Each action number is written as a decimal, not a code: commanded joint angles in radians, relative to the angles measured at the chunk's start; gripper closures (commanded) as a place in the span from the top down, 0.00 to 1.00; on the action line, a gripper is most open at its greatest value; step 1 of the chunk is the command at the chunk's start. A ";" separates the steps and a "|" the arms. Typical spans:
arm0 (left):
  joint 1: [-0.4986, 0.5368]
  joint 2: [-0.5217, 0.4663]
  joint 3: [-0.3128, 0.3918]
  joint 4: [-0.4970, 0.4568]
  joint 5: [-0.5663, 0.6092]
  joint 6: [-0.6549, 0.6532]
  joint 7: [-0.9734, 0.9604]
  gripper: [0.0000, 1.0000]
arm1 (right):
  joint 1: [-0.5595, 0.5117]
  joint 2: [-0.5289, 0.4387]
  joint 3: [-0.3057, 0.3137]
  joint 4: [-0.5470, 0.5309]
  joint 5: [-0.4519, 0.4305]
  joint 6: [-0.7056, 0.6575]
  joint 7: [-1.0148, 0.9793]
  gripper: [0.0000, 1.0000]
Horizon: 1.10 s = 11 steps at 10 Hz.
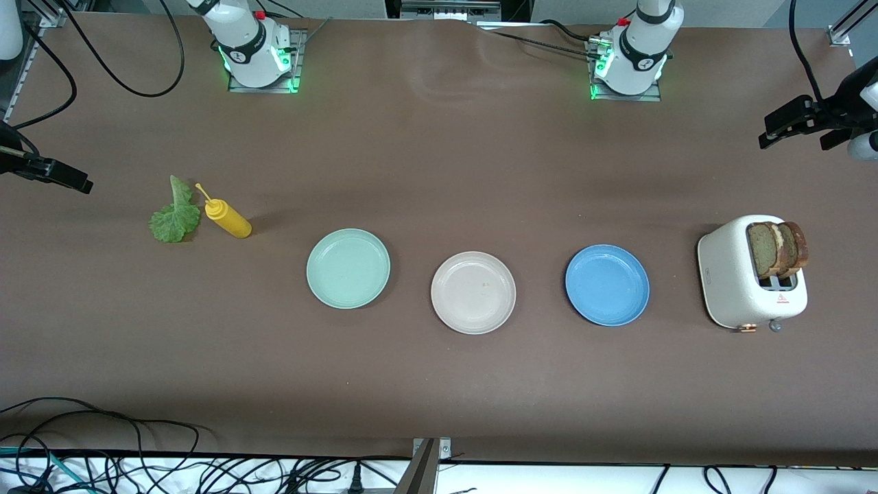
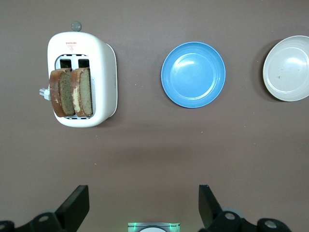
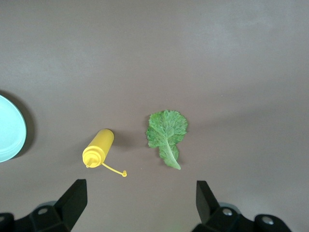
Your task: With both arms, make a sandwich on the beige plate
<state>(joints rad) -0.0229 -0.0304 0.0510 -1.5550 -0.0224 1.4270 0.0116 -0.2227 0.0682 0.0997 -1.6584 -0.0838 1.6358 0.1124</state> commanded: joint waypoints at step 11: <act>0.054 0.099 -0.005 0.029 0.076 0.015 0.025 1.00 | -0.009 -0.005 0.003 0.005 0.018 -0.013 -0.008 1.00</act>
<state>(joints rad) 0.0181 0.0484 0.0520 -1.5528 0.0312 1.4375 0.0156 -0.2227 0.0684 0.0997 -1.6584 -0.0837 1.6357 0.1124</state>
